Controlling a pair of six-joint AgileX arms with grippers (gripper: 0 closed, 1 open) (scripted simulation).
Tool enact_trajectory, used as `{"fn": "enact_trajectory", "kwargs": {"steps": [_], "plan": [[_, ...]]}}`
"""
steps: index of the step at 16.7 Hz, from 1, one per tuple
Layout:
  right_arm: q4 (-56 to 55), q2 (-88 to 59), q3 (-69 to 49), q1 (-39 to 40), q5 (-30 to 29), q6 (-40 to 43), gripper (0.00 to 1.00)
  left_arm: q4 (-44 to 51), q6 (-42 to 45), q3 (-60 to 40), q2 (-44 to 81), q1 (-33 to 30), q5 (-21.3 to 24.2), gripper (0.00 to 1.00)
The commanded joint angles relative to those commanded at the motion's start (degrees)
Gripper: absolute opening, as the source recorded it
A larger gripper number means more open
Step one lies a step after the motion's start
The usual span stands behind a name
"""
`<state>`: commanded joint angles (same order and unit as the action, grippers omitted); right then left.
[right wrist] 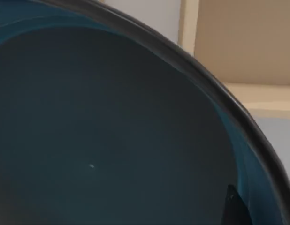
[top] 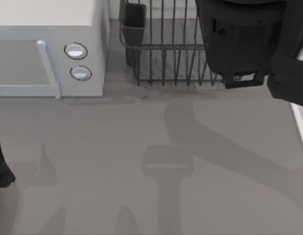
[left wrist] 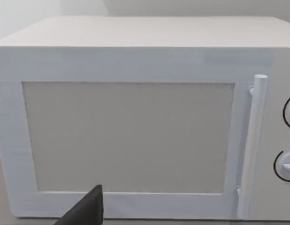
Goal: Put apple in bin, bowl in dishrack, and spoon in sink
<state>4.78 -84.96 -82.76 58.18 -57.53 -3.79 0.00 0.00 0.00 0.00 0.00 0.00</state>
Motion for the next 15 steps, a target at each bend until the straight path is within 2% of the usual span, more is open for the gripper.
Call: {"fn": "enact_trajectory", "kwargs": {"steps": [3, 8, 11, 15], "plan": [[-3.4, 2.4, 0.4, 1.3, -3.3, 2.0, 0.00, 0.0, 0.0, 0.0, 0.0, 0.0, 0.0, 1.00], [-3.5, 2.1, 0.2, 0.9, -3.1, 1.9, 0.00, 0.0, 0.0, 0.0, 0.0, 0.0, 0.0, 1.00], [-7.4, -1.6, 0.3, -1.2, -1.1, 1.9, 0.00, 0.0, 0.0, 0.0, 0.0, 0.0, 0.0, 1.00], [-19.8, -12.6, 1.7, -7.7, 5.1, 2.2, 0.00, 0.0, 0.0, 0.0, 0.0, 0.0, 0.0, 1.00]]}}
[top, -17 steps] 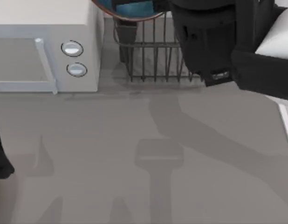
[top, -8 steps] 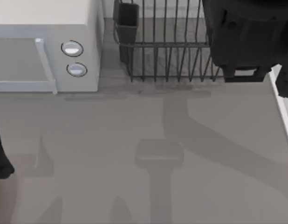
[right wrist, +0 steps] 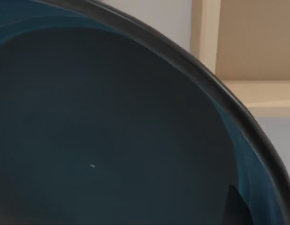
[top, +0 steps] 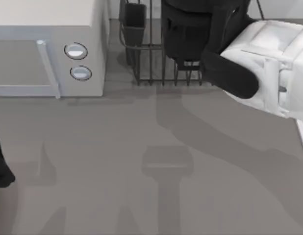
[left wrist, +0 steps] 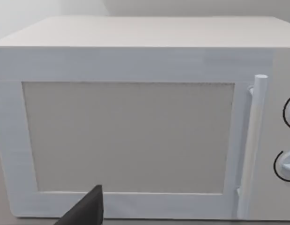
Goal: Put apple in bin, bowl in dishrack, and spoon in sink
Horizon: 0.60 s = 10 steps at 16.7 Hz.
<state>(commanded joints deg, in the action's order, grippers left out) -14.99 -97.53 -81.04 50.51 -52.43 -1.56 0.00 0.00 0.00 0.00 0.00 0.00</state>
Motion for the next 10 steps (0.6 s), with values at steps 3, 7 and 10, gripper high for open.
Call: {"fn": "enact_trajectory", "kwargs": {"steps": [3, 7, 10], "plan": [[-11.9, -9.1, 2.0, -6.0, 6.0, 0.4, 0.00, 0.0, 0.0, 0.0, 0.0, 0.0, 0.0, 1.00], [-23.1, -17.9, 4.1, -12.7, 12.7, 0.6, 0.00, 0.0, 0.0, 0.0, 0.0, 0.0, 0.0, 1.00], [-25.2, -19.6, 4.7, -14.3, 14.3, 0.5, 0.00, 0.0, 0.0, 0.0, 0.0, 0.0, 0.0, 1.00]]}}
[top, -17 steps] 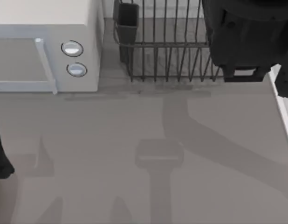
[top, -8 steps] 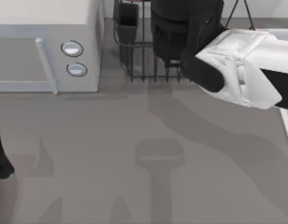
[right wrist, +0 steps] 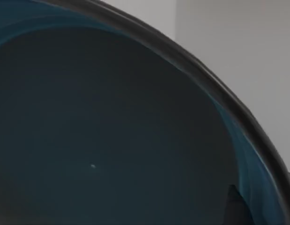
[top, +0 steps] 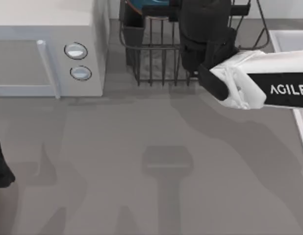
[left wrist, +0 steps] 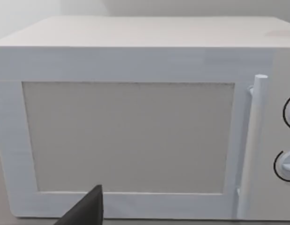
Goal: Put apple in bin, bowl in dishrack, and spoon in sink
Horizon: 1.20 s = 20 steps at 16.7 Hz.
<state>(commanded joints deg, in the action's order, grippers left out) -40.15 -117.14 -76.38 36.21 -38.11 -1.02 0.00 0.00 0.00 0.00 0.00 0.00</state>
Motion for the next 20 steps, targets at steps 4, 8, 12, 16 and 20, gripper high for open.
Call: {"fn": "enact_trajectory", "kwargs": {"steps": [4, 8, 12, 16, 20], "plan": [[0.0, 0.0, 0.0, 0.0, 0.0, 0.0, 0.08, 0.0, 0.0, 0.0, 0.0, 0.0, 0.0, 1.00], [0.0, 0.0, 0.0, 0.0, 0.0, 0.0, 0.38, 0.0, 0.0, 0.0, 0.0, 0.0, 0.0, 1.00], [0.0, 0.0, 0.0, 0.0, 0.0, 0.0, 0.68, 0.0, 0.0, 0.0, 0.0, 0.0, 0.0, 1.00], [0.0, 0.0, 0.0, 0.0, 0.0, 0.0, 0.98, 0.0, 0.0, 0.0, 0.0, 0.0, 0.0, 1.00], [0.0, 0.0, 0.0, 0.0, 0.0, 0.0, 1.00, 0.0, 0.0, 0.0, 0.0, 0.0, 0.0, 1.00]]}}
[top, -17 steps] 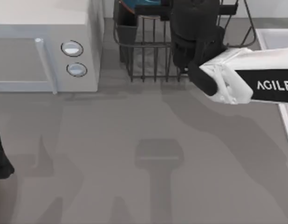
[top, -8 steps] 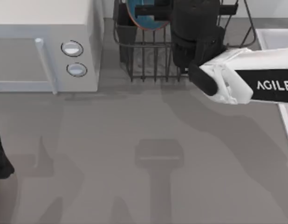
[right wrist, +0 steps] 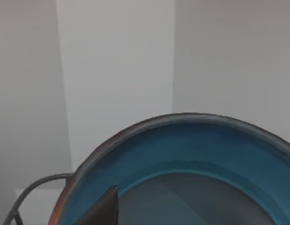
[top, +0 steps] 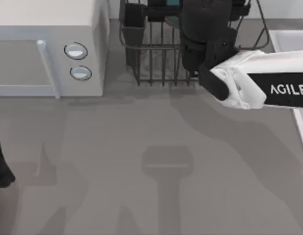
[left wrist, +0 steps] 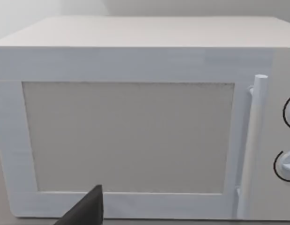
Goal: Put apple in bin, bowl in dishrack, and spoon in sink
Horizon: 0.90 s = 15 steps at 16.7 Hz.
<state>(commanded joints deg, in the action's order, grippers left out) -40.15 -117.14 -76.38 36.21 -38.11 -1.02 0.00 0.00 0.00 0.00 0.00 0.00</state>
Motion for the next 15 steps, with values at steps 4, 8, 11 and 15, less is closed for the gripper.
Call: {"fn": "enact_trajectory", "kwargs": {"steps": [4, 8, 11, 15], "plan": [[0.0, 0.0, 0.0, 0.0, 0.0, 0.0, 1.00, 0.0, 0.0, 0.0, 0.0, 0.0, 0.0, 1.00], [0.1, 1.8, 1.2, -0.5, 0.7, 0.0, 1.00, 0.0, 0.0, 0.0, 0.0, 0.0, 0.0, 1.00], [0.7, 9.0, 6.1, -3.4, 3.3, 0.0, 1.00, 0.0, 0.0, 0.0, 0.0, 0.0, 0.0, 1.00], [3.9, 27.1, 18.1, -10.0, 9.2, 0.0, 1.00, 0.0, 0.0, 0.0, 0.0, 0.0, 0.0, 1.00]]}}
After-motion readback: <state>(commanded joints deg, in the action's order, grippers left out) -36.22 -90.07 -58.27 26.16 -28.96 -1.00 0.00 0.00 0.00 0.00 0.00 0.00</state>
